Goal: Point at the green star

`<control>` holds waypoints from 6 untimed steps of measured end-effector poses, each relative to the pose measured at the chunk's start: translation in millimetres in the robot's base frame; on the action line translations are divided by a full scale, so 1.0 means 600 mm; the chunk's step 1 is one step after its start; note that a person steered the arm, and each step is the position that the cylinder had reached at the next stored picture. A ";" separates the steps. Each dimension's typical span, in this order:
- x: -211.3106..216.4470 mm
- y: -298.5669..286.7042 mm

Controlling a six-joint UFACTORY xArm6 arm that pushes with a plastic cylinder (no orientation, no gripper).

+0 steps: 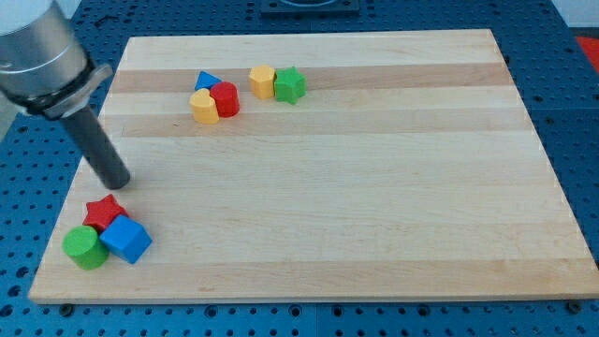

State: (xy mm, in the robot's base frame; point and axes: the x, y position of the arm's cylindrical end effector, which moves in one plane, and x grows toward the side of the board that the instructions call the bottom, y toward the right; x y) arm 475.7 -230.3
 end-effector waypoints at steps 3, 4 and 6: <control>-0.108 0.443; -0.210 0.494; -0.344 0.418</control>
